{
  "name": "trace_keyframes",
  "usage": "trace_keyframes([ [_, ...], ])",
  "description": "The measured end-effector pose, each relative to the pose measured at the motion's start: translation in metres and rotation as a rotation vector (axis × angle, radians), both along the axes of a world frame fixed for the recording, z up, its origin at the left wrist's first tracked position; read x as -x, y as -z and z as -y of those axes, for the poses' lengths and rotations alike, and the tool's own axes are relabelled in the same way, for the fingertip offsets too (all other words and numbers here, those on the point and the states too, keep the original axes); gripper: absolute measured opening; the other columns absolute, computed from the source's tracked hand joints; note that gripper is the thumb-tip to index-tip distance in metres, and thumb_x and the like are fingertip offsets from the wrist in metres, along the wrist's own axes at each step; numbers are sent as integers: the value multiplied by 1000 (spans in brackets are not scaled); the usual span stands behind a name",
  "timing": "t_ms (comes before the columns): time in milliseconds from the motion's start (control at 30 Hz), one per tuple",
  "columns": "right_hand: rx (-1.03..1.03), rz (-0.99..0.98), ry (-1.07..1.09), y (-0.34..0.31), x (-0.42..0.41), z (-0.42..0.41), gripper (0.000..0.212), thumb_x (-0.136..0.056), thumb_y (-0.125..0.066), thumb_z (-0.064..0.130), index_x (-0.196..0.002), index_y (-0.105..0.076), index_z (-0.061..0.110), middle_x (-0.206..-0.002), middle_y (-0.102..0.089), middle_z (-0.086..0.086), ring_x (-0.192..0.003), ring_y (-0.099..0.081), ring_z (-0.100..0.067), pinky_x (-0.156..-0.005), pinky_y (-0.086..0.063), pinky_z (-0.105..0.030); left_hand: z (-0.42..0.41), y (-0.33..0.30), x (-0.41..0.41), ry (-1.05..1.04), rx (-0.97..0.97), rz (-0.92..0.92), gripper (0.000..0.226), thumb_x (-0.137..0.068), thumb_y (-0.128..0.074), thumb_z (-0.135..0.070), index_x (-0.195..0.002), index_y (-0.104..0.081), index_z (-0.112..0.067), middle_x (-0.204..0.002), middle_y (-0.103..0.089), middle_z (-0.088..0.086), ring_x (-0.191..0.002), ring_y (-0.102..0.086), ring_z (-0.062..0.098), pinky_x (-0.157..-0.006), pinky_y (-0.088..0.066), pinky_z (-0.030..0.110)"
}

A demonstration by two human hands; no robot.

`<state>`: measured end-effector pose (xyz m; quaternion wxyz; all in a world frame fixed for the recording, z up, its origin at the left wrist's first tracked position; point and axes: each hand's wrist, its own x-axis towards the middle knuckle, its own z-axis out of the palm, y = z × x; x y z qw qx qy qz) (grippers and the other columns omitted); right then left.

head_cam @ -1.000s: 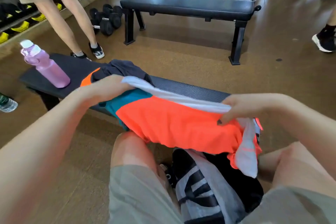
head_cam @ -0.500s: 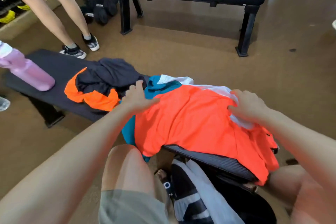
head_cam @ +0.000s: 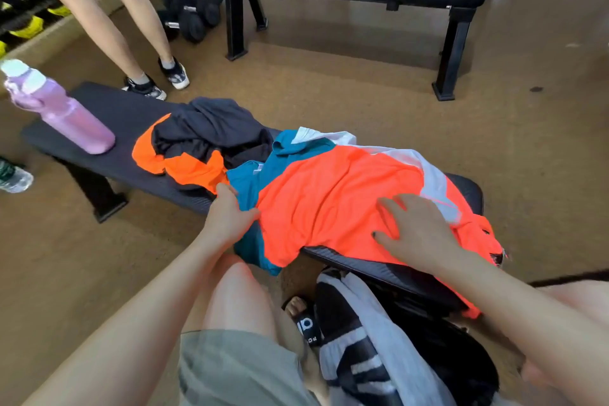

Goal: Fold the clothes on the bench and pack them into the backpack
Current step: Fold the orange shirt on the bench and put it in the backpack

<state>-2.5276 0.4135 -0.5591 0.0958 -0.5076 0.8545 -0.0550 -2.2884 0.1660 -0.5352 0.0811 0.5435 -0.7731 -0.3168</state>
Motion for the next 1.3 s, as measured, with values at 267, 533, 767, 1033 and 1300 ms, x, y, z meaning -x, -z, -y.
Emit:
trace_keyframes([
  [267,387,432,-130,-42,-48,61,83,-71,-60,6,-151,-40,13,-148,-48,-11,-137,-42,-28,-115,-28,-33,-43,-54,12,454,-250,-416,42,-78,-75,3,-107,-50,-15,-78,-48,-1,-66,-43,9,-62,-37,24],
  [533,239,242,-374,-55,-48,118,25,-59,-54,16,-84,-55,17,-78,-58,-1,-86,-57,-32,-76,-43,-44,-61,-41,13,609,-32,-404,58,-76,-66,0,-124,-41,-21,-96,-51,-4,-77,-50,14,-73,-45,35],
  [767,546,495,-43,-83,-32,120,21,-72,-44,0,-89,-43,13,-67,-46,3,-65,-44,-22,-57,-30,-34,-32,-7,-20,495,53,10,91,-65,-82,-47,-137,-32,-23,-127,-34,-4,-120,-41,17,-98,-44,38],
  [1033,701,457,10,-122,-23,128,20,-81,-50,-2,-92,-42,13,-68,-48,4,-61,-42,-10,-58,-32,-25,-15,-8,-5,714,197,40,17,-82,-62,-33,-94,-54,-24,-99,-55,-2,-94,-53,22,-82,-48,39],
  [1300,599,374,-118,-163,4,138,19,-86,-50,2,-99,-53,14,-88,-60,1,-81,-52,-12,-65,-36,-16,-40,-49,-19,506,-349,-318,31,-98,-48,-53,-107,-48,-23,-82,-69,-1,-81,-66,12,-88,-49,38],
])
